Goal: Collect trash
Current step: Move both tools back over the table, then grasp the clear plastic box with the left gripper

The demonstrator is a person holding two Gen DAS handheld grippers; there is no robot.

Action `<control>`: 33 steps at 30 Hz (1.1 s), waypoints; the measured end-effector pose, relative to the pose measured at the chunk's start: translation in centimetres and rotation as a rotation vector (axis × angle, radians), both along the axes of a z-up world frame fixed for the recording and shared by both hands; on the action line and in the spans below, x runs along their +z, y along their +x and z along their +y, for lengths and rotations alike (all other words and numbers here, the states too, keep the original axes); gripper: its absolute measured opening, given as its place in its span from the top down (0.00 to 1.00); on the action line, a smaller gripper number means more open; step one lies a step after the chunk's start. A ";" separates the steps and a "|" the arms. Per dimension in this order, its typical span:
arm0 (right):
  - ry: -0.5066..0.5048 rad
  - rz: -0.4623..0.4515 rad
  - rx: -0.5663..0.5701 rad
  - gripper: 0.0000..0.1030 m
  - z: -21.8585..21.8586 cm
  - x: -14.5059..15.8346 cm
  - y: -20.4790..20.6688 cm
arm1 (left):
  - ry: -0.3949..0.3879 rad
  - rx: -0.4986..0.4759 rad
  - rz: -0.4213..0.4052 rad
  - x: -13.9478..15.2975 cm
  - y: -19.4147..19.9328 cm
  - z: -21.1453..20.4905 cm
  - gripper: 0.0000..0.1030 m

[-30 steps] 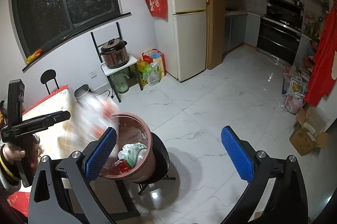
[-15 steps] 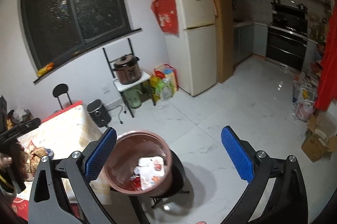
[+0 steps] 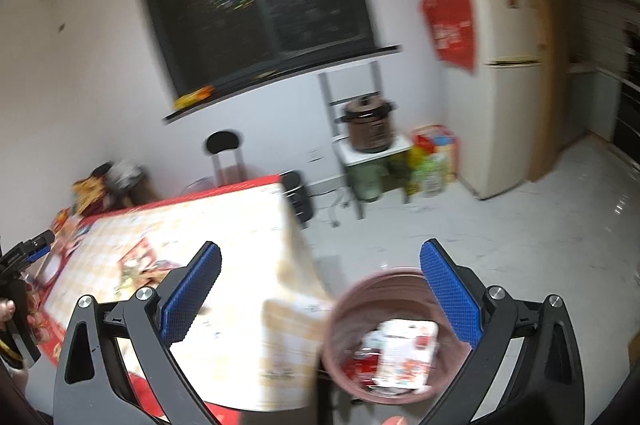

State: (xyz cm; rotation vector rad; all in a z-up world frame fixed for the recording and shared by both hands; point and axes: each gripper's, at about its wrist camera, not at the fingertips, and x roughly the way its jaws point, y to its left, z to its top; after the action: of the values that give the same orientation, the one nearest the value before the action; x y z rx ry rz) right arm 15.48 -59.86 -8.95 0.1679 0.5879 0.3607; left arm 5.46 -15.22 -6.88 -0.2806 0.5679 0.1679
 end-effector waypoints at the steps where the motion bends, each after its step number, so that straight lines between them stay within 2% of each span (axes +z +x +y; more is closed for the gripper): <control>1: 0.002 0.003 0.031 0.05 1.5 0.0 0.3 | 0.001 0.038 0.007 -0.2 -1.2 1.4 0.06; 2: 0.010 0.003 0.085 0.05 3.5 0.1 0.6 | 0.002 0.062 0.013 -0.3 -2.0 2.4 0.06; 8: 0.013 0.039 0.222 0.05 11.6 0.2 1.3 | -0.011 0.171 0.056 -1.7 -6.7 8.5 0.06; 16: -0.052 0.081 0.286 0.05 21.2 -0.2 0.2 | -0.046 0.183 0.085 -3.8 -8.3 13.6 0.06; 21: -0.082 0.108 0.244 0.05 24.1 -0.3 -0.4 | -0.090 0.054 0.109 -5.8 -6.0 14.0 0.06; 28: -0.150 0.150 0.133 0.05 25.8 -1.0 -1.3 | -0.126 -0.201 0.134 -8.9 0.3 9.4 0.07; 30: -0.168 0.166 0.093 0.05 25.6 -1.2 -1.9 | -0.125 -0.273 0.146 -9.7 2.0 7.9 0.09; 33: -0.193 0.184 0.040 0.05 25.2 -1.6 -2.8 | -0.146 -0.360 0.172 -11.5 4.3 6.5 0.22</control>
State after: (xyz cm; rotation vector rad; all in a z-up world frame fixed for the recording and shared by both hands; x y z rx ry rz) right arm 12.64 -34.67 -10.57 0.0033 0.8046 0.3267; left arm 9.75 -8.75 -18.34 -0.3024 0.7929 -0.2001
